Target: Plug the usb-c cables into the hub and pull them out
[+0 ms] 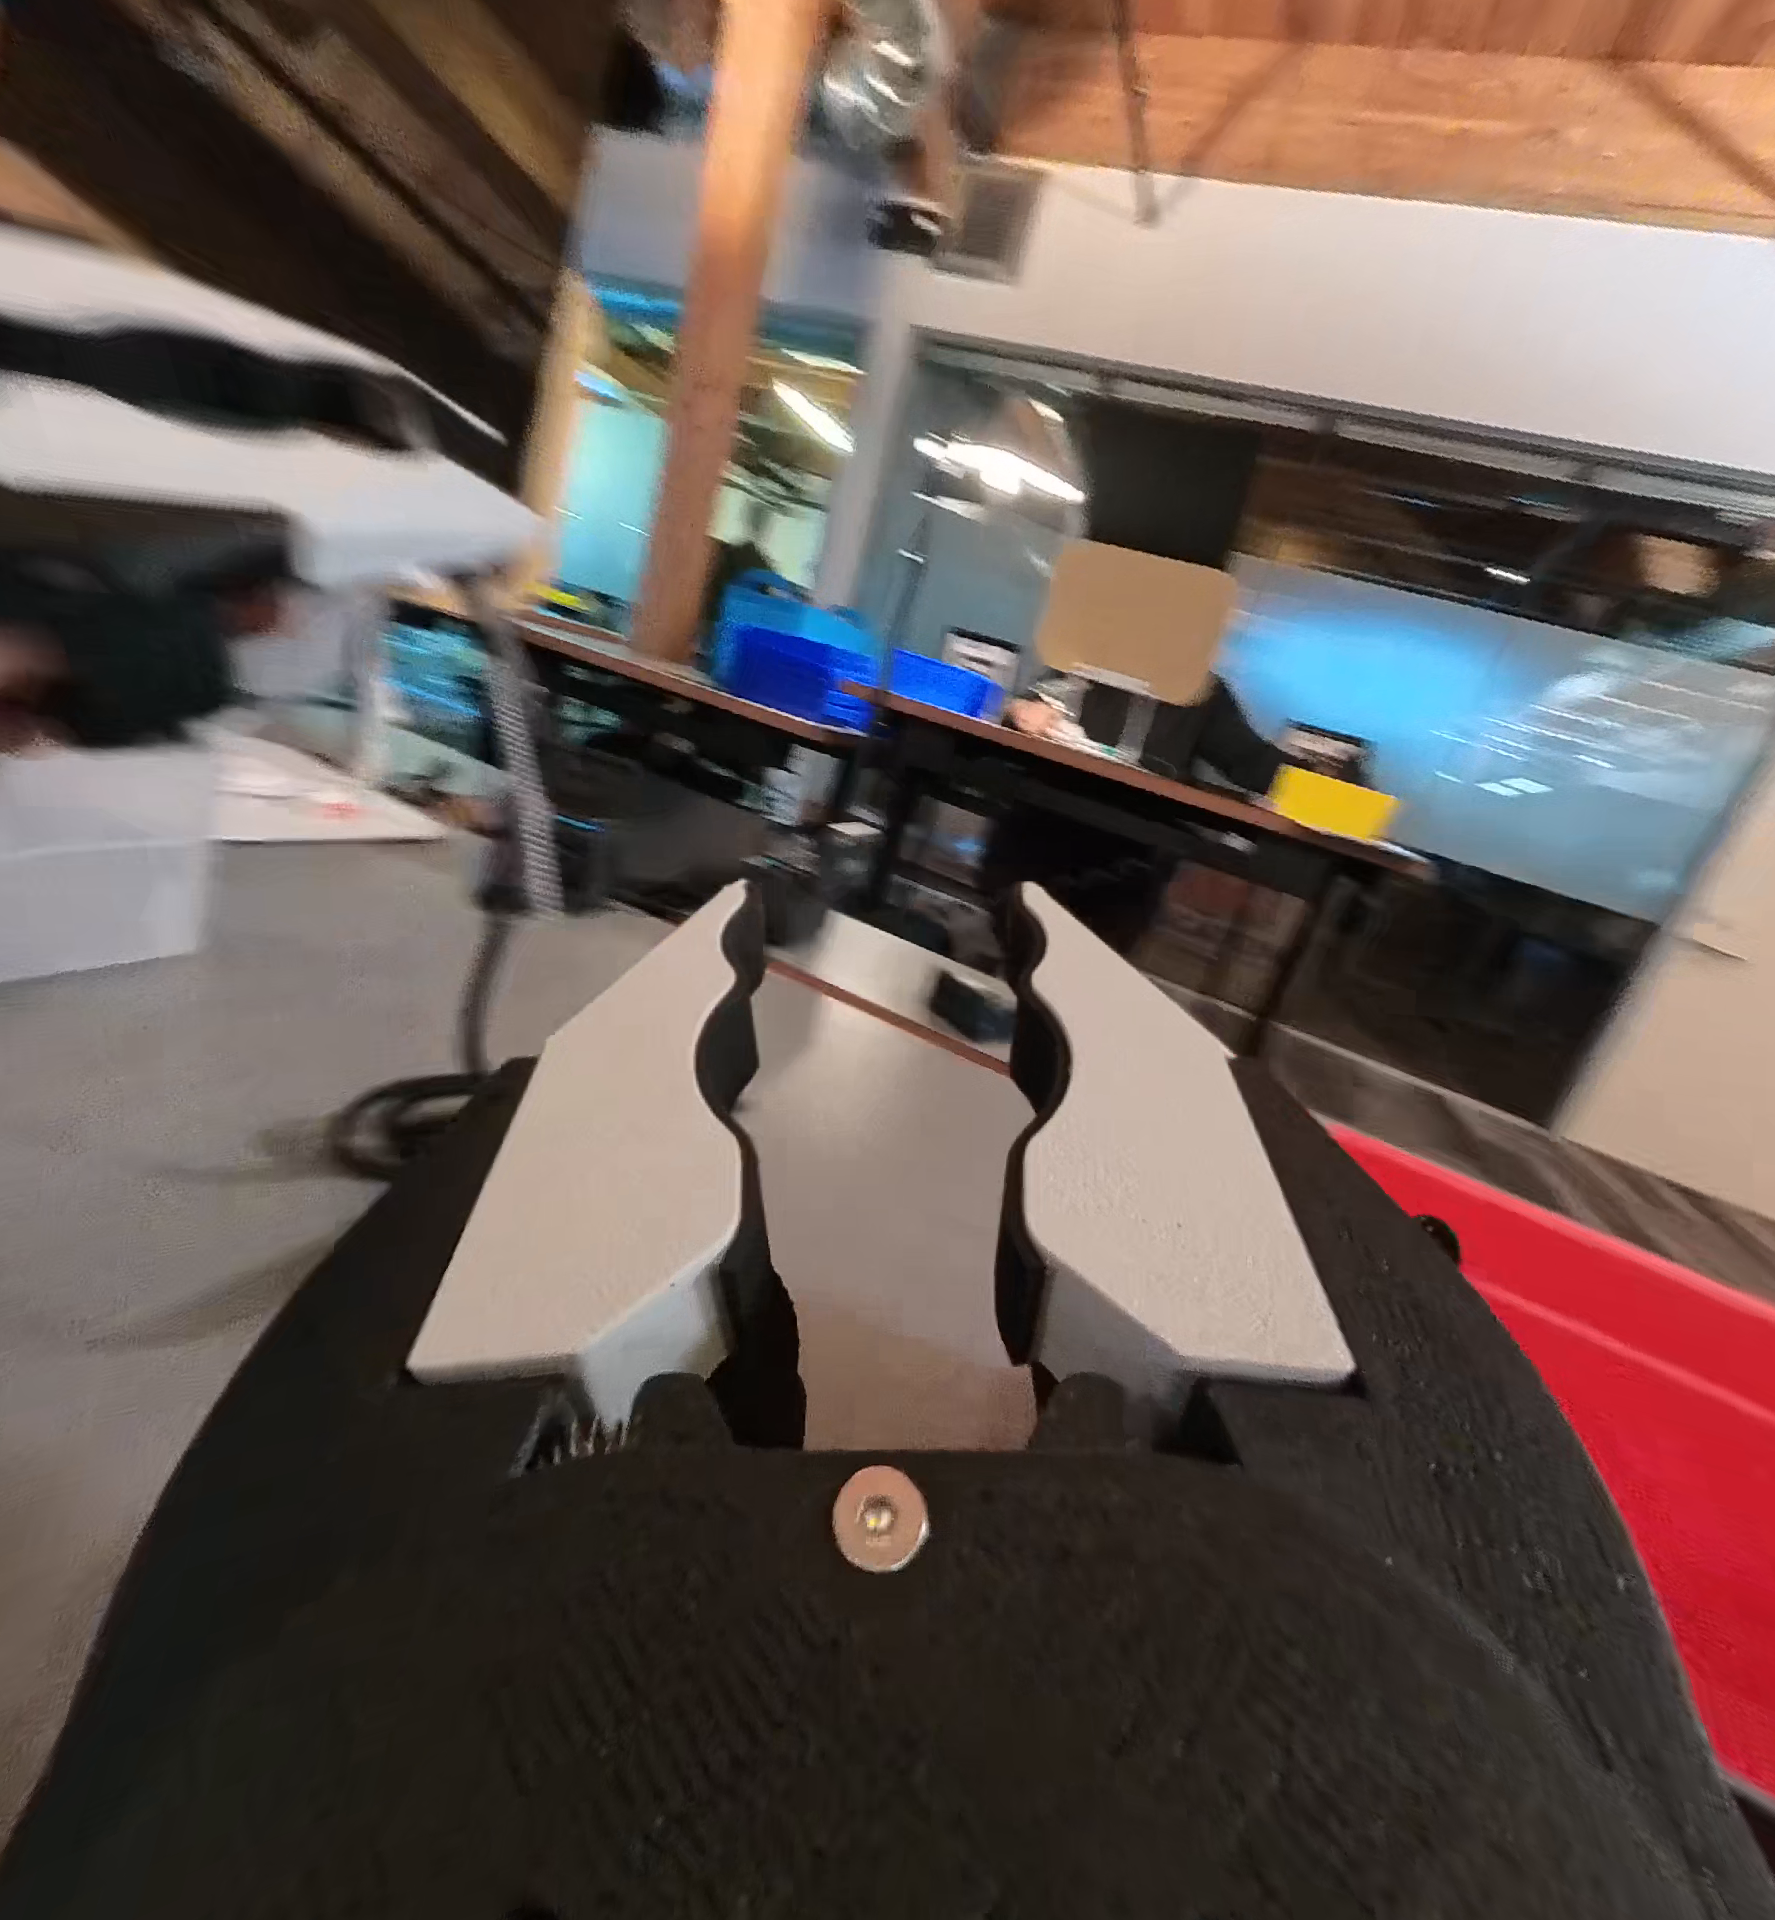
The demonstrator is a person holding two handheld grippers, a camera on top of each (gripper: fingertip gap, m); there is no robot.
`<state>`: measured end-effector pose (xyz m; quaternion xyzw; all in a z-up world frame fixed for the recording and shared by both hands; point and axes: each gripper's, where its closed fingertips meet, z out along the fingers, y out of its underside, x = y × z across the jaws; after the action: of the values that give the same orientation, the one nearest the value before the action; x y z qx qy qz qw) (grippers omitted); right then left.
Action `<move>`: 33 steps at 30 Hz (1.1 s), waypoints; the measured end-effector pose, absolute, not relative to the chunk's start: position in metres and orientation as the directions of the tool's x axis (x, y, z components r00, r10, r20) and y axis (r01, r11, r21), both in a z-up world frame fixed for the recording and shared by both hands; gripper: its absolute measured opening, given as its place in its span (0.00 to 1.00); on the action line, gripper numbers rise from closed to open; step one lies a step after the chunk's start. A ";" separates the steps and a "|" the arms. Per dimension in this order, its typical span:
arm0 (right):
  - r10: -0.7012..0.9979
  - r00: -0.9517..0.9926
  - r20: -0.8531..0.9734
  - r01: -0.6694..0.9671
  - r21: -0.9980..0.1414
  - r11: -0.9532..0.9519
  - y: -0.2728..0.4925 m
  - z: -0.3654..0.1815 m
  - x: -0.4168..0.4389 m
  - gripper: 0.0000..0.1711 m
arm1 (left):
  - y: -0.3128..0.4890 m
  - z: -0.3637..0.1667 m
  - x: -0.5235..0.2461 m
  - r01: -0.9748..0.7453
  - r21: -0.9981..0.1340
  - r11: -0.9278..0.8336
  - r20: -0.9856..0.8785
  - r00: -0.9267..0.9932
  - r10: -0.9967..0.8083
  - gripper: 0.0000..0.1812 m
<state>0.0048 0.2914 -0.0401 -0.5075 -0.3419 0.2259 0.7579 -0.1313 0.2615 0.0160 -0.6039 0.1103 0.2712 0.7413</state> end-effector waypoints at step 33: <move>0.316 0.008 0.949 0.250 -0.308 0.918 0.174 -0.105 -0.057 0.00 | 0.159 -0.109 -0.094 -0.943 -0.333 -0.014 -0.941 0.331 0.074 0.47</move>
<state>-0.0572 0.1743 -0.1047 -0.2013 -0.7039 0.0242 0.6808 -0.0937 0.1589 -0.1090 -0.5658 0.3838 0.4326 0.5878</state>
